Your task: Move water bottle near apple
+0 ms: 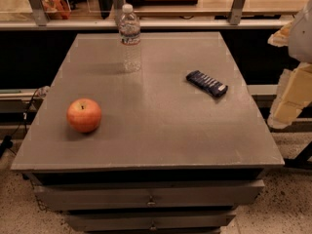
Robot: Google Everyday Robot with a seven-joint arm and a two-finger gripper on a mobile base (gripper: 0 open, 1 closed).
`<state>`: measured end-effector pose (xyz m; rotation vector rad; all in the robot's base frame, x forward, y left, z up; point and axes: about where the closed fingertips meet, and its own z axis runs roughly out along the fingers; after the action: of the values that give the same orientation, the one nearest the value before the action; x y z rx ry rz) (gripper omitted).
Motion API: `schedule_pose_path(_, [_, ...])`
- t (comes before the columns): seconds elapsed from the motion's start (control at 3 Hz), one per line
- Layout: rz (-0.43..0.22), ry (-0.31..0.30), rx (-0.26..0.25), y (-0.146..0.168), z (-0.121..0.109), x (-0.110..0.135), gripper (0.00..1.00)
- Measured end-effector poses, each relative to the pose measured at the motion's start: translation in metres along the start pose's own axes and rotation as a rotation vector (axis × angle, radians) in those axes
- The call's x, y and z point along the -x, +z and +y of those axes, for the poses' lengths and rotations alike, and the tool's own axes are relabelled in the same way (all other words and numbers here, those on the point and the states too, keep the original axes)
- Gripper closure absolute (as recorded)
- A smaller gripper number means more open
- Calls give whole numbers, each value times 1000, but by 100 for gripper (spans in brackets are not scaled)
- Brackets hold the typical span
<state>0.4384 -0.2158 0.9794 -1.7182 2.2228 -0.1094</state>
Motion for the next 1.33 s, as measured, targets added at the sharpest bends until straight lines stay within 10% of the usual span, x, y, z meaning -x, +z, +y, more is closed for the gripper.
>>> schedule_pose_path(0.67, [-100,-13,-28,15,-30,28,0])
schedule_pose_path(1.33, [-410,66,-20,91,-121,115,0])
